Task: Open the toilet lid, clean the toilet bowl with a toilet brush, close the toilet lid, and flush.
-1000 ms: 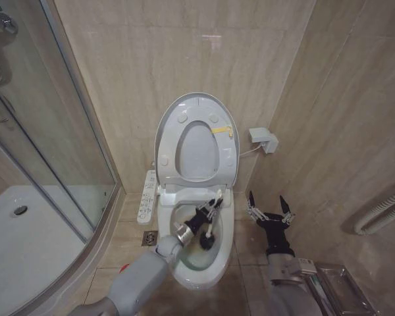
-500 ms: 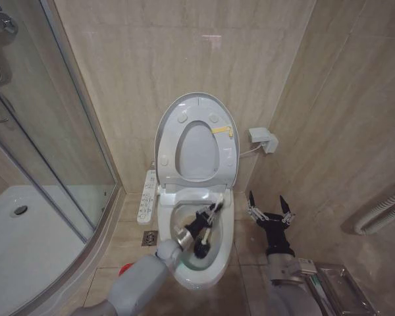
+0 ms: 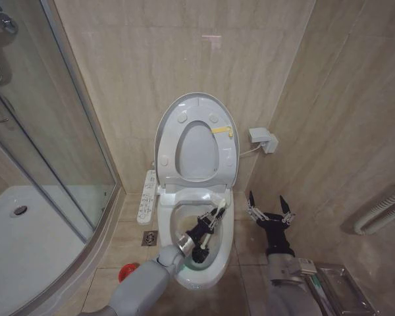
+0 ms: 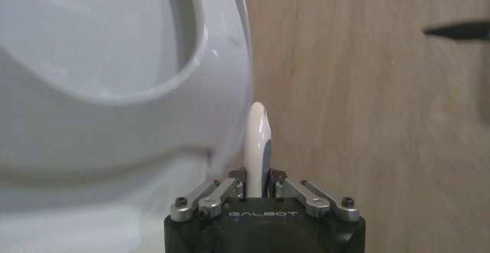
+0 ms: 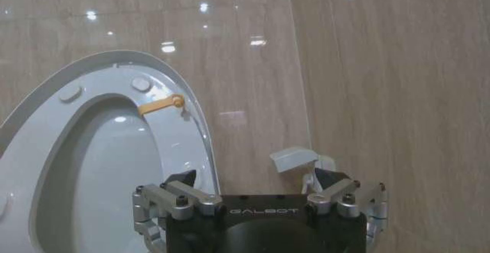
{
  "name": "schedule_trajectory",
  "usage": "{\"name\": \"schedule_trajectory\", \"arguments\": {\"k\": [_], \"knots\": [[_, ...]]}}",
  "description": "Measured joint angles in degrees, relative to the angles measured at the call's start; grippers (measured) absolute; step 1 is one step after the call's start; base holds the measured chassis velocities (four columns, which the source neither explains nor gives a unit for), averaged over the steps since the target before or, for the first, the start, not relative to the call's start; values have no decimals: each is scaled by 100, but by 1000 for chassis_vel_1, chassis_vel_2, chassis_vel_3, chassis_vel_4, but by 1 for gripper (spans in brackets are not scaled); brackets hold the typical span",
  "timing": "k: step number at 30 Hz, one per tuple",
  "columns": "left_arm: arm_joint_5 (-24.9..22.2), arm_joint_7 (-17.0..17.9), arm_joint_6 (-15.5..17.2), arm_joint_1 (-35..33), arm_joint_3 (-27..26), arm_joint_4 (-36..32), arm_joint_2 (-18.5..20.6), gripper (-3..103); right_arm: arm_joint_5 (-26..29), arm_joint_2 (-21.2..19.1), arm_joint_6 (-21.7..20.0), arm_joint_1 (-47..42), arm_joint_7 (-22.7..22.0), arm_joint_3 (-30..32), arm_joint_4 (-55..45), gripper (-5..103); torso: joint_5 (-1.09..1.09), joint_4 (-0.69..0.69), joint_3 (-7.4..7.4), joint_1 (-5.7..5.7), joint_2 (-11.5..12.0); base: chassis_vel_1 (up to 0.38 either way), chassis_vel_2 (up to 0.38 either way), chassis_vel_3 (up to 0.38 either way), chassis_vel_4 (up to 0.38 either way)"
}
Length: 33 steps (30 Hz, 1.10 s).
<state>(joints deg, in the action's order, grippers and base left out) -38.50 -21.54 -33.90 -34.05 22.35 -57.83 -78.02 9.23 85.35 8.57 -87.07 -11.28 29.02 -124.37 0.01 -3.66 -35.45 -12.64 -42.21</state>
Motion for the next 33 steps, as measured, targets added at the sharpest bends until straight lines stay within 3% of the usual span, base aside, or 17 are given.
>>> {"name": "schedule_trajectory", "arguments": {"k": [6, 12, 19, 29, 33], "knots": [[-97, 100, 32, 102, -93, -19, -106, 18, 0, 0, 0, 0, 0, 0, 0, 100, -1, -2, 0, 0, 0, 0, 0, 0, 0], [114, -87, -120, -267, -69, 259, -127, 18, 0, 0, 0, 0, 0, 0, 0, 100, -2, 0, 1, 0, 0, 0, 0, 0, 0], [418, -38, -129, -430, -303, 77, 265, 18, 0, 0, 0, 0, 0, 0, 0, 100, -2, -2, 1, 0, -1, 0, 0, 0, 0], [532, -44, -154, -740, -643, -217, 971, 18, 0, 0, 0, 0, 0, 0, 0, 100, -1, 2, -1, -1, 0, 0, 0, 0, 0], [592, -51, -200, -930, -741, -300, 1087, 18, 0, 0, 0, 0, 0, 0, 0, 100, -2, 0, 0, 0, 0, 0, 0, 0, 0]]}}
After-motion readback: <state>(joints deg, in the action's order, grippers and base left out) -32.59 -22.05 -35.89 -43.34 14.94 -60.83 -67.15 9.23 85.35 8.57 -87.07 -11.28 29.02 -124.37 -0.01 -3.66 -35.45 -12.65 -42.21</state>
